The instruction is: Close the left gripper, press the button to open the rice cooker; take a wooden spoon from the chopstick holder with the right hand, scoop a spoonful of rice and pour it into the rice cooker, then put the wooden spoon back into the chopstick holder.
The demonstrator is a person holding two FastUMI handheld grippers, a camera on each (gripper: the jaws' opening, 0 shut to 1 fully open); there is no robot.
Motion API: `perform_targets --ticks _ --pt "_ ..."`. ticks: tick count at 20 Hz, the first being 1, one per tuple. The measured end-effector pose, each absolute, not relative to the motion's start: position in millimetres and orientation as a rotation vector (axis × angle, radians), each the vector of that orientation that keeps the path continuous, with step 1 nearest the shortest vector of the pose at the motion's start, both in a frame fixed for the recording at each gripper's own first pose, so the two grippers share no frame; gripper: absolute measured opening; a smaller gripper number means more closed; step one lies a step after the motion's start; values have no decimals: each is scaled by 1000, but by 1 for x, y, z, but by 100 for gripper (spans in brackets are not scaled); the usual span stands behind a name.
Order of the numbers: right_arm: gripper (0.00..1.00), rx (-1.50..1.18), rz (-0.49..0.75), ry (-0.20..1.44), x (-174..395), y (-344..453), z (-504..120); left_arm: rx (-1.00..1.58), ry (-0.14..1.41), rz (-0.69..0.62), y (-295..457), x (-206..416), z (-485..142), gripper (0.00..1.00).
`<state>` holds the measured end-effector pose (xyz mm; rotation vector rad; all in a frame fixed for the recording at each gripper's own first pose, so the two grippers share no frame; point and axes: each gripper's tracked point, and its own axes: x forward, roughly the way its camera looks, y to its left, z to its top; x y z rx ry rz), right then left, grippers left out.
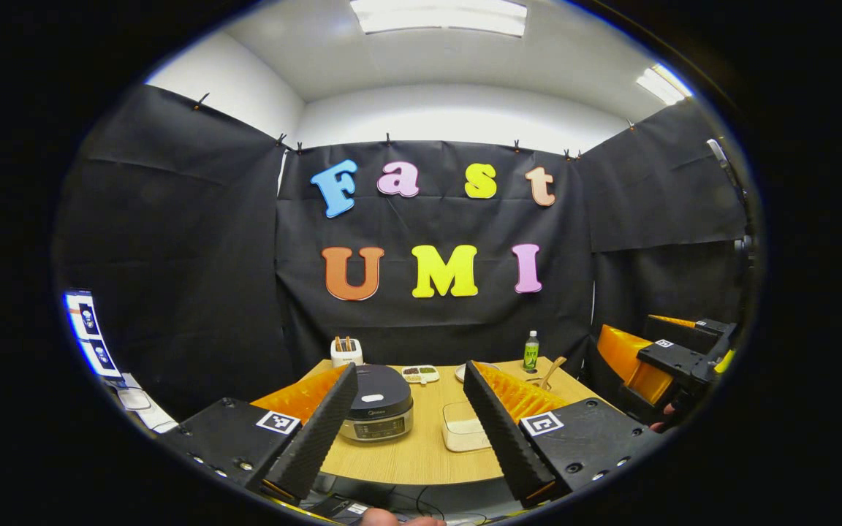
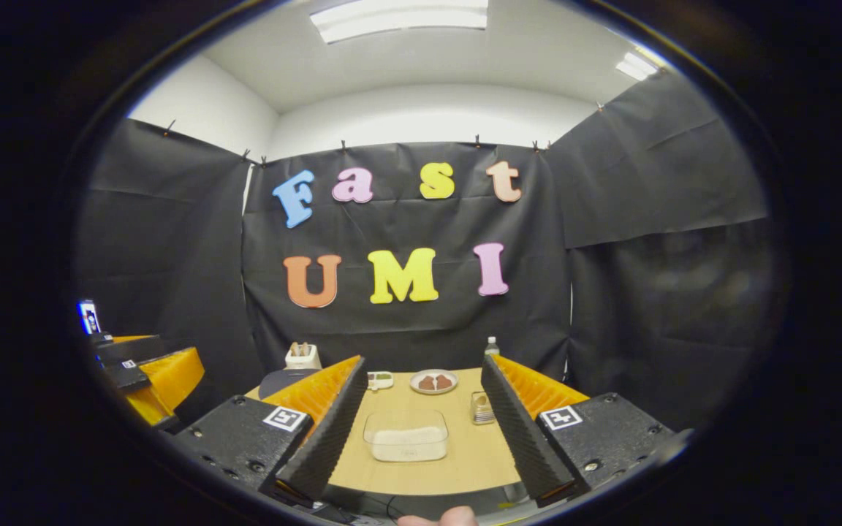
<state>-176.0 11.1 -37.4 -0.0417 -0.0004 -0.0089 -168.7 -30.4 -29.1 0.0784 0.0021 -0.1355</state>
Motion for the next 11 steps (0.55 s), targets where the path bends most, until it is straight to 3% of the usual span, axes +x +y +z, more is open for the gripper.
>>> perform_targets --ticks 11 --pt "100 -48 -9 -8 -177 2 -33 59 -6 -128 -32 -171 -24 94"
